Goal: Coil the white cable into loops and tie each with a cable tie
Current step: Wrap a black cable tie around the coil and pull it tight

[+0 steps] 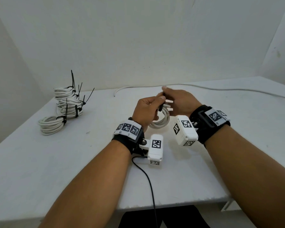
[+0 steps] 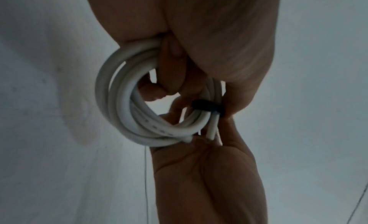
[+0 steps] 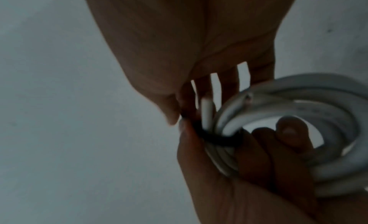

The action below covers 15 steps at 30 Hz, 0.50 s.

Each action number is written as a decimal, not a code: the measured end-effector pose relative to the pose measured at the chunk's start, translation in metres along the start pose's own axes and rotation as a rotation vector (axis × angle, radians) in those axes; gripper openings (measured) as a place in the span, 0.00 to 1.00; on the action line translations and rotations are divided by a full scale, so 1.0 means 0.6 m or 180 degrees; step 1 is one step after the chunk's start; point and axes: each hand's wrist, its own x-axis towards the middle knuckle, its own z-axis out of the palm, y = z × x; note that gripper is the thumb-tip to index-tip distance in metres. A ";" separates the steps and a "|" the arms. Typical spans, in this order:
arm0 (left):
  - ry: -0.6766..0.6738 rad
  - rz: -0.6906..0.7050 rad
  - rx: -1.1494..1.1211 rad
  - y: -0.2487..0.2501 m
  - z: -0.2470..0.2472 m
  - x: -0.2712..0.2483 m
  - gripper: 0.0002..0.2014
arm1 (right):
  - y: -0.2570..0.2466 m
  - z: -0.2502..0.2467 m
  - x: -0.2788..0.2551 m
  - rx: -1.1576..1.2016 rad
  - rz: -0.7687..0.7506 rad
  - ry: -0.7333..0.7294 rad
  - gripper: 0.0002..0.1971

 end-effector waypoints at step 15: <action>-0.0095 -0.0382 -0.0685 0.028 -0.043 0.022 0.12 | -0.003 0.008 0.011 -0.0557 0.0366 0.0273 0.17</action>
